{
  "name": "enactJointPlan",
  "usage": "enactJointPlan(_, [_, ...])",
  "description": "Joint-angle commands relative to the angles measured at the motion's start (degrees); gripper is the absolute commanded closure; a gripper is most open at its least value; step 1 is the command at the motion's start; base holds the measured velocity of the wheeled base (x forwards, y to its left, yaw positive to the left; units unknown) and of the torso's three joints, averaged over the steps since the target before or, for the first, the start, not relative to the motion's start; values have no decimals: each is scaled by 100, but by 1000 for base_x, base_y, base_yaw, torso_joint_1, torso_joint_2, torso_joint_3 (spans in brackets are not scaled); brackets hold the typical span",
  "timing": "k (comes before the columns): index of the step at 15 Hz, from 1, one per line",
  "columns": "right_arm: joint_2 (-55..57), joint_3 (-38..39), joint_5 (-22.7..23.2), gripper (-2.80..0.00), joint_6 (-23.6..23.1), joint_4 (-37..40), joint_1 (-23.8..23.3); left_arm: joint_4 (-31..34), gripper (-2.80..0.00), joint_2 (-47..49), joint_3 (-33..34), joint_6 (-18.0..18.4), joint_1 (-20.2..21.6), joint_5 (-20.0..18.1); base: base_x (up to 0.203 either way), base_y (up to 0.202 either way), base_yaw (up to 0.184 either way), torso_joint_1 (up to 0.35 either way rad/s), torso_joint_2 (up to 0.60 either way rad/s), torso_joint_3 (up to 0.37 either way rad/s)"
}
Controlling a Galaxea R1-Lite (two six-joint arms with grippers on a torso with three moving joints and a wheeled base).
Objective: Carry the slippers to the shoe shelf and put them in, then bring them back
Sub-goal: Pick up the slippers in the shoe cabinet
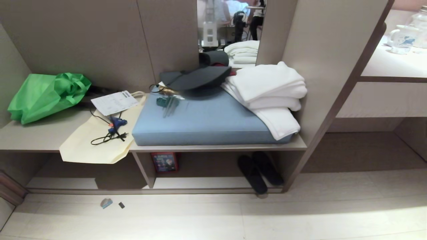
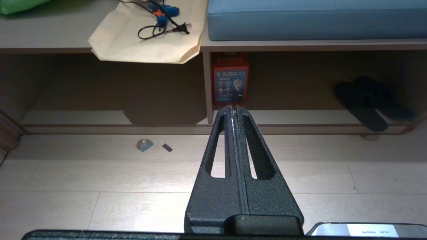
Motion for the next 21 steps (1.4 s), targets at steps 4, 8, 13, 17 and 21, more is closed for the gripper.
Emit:
enactJointPlan(4, [-1,-2,0,0,3,0,0,-1,0,1,0,-2,1,-2,0,0,0,2,4,200])
enactJointPlan(8, [-1,0,0,0,3,0,0,4,0,5,0,-2,1,2,0,0,0,7,7,200])
enactJointPlan(13, [-1,1,0,0,55,0,0,0,0,-1,0,-2,1,5,0,0,0,3,2,153])
enactJointPlan(17, [-1,0,0,0,55,0,0,-4,0,5,0,-2,1,3,0,0,0,1,0,17])
enactJointPlan(21, [-1,1,0,0,61,0,0,-2,0,5,0,-2,1,1,0,0,0,0,0,0])
